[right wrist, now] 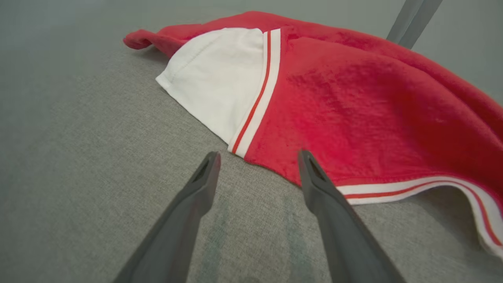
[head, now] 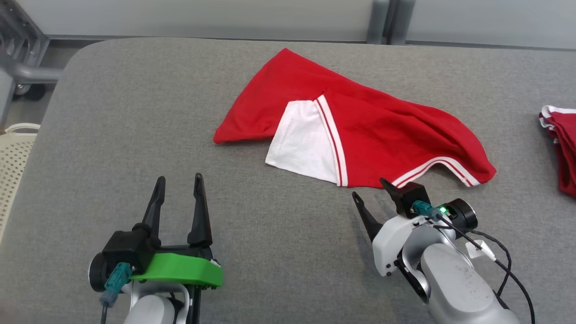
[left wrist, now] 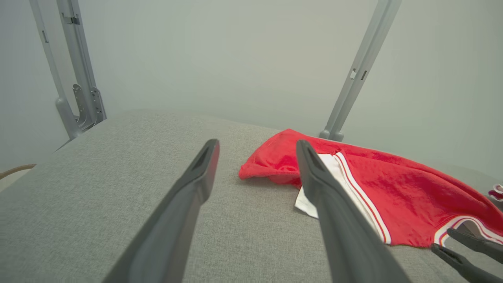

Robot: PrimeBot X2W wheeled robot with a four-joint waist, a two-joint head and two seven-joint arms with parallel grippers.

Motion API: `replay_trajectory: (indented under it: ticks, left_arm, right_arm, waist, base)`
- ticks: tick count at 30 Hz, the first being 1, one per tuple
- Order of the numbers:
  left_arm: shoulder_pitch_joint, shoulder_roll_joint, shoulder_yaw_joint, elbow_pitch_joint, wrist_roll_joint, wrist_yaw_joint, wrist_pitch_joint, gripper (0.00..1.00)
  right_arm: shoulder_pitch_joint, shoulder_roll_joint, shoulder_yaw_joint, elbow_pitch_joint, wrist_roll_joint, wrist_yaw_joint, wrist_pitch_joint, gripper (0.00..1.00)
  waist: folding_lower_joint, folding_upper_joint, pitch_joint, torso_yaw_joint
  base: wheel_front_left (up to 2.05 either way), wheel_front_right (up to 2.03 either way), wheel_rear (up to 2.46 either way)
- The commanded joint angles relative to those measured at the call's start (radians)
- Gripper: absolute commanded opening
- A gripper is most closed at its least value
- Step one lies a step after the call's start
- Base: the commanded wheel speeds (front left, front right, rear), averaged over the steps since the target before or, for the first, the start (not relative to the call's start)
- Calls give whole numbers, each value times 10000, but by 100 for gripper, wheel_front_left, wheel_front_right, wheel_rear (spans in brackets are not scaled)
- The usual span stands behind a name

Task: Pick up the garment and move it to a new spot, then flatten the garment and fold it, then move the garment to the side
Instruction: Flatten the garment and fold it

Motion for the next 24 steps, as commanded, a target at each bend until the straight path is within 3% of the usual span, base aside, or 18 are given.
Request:
replay_trajectory:
  ticks: [1, 10, 19, 21, 23, 24]
  left_arm:
    - [162, -93, 73, 1, 106, -119, 2, 100]
    - [115, -668, 428, 132, 542, -673, 3, 100]
    - [-16, -916, 645, 273, 751, -994, 1, 100]
    - [-17, -948, 683, 305, 790, -1010, 3, 100]
    - [16, -967, 736, 323, 800, -1016, 3, 100]
    - [47, -969, 760, 342, 812, -1037, 3, 100]
  right_arm:
    - [-237, -40, -11, 357, -152, -2, -33, 100]
    - [-1592, -115, -364, 2770, -919, -4, -274, 100]
    - [-2625, -274, -350, 4546, -1387, -4, -276, 100]
    - [-2722, -288, -412, 4849, -1421, -4, -338, 47]
    - [-2769, -276, -509, 5127, -1306, -8, -389, 31]
    - [-2790, -267, -494, 5253, -1304, -8, -419, 16]
  waist:
    - [0, 0, 213, 543]
    - [0, 0, 589, 1499]
    - [0, 0, 847, 1861]
    - [0, 0, 845, 1863]
    - [0, 0, 820, 1817]
    - [0, 0, 794, 1774]
  base:
    - [0, 0, 0]
    - [0, 0, 0]
    - [0, 0, 0]
    - [0, 0, 0]
    - [0, 0, 0]
    - [0, 0, 0]
